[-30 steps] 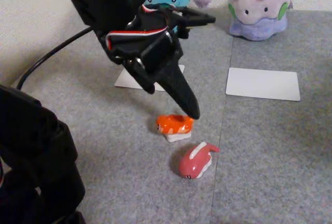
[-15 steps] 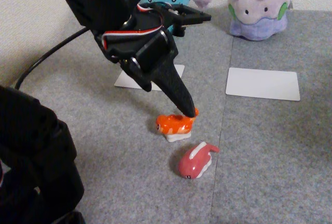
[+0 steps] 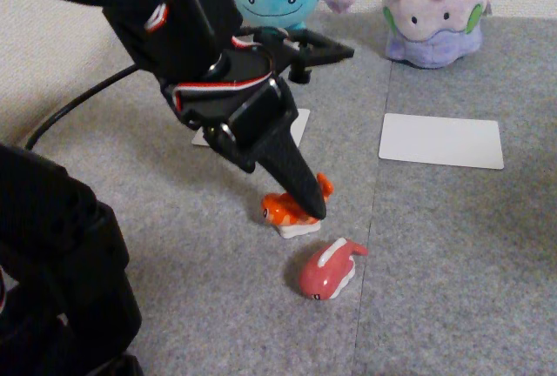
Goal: Wooper wants to eat egg sudhi, and Goomy wants to eat shrimp sushi
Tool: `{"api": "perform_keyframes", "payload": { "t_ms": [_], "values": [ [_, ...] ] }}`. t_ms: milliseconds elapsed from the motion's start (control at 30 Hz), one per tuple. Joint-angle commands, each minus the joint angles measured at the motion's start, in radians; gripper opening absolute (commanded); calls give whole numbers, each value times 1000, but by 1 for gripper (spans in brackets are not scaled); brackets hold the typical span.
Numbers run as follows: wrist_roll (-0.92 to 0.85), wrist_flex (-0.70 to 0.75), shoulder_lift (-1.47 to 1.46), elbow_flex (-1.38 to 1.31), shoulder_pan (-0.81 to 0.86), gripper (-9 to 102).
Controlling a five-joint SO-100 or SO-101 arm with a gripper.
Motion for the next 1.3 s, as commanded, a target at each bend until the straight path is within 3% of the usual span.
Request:
{"api": "perform_keyframes", "payload": {
  "t_ms": [0,400,767,1267],
  "values": [
    [0,-11,-8,-6,2,37],
    [-2,-126,-244,-17,2,36],
    [0,-135,-242,-20,41,8],
    [-5,-107,-207,-60,52,6]
  ]
}}
